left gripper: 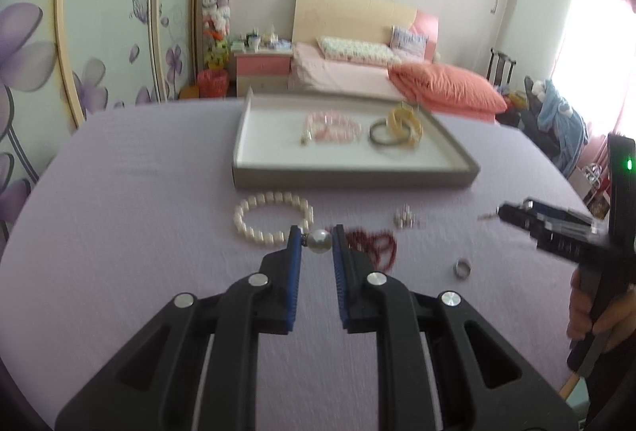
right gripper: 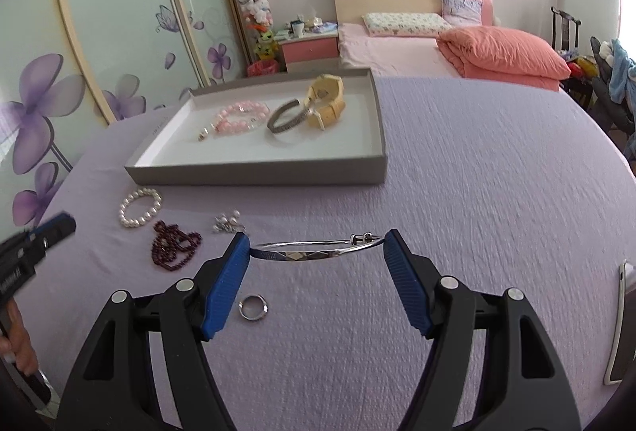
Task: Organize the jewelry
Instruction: 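Lift and carry the silver bangle and pearl earring over the tray with both tools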
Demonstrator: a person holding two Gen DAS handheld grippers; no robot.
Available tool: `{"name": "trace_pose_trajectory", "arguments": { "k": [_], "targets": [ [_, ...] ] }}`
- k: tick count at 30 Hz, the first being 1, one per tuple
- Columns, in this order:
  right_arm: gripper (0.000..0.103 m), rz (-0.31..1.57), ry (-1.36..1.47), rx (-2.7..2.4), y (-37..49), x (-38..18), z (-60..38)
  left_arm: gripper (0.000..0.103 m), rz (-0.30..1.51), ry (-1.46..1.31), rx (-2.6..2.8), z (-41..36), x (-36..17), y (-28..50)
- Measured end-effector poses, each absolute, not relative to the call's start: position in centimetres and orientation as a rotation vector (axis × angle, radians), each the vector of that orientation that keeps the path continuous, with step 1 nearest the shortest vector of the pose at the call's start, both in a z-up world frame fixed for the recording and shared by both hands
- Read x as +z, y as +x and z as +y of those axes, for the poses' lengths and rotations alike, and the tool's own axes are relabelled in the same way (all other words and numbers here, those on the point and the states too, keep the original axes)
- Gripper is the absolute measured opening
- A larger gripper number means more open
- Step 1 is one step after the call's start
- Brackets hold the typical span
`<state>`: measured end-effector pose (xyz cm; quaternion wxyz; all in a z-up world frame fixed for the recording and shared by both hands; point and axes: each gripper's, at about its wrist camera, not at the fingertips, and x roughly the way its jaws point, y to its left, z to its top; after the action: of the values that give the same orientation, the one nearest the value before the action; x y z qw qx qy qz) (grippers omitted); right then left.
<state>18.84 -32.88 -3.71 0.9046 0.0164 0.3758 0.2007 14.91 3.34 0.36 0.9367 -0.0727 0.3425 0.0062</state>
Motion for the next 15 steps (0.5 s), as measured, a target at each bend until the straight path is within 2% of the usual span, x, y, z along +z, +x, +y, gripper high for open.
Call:
{"name": "trace_pose_trajectory", "arguments": {
  "k": [5,15],
  "targets": [
    [0.071,0.738,0.020,0.432,18.8,-2.6,-32.1,0.016,0.653,-0.154,0.019,3.8,2.1,16.0],
    [0.071,0.710,0.004,0.458,19.3,-2.0,-30.7,0.016,0.648,-0.153,0.024,3.9,2.3,18.4]
  ]
}}
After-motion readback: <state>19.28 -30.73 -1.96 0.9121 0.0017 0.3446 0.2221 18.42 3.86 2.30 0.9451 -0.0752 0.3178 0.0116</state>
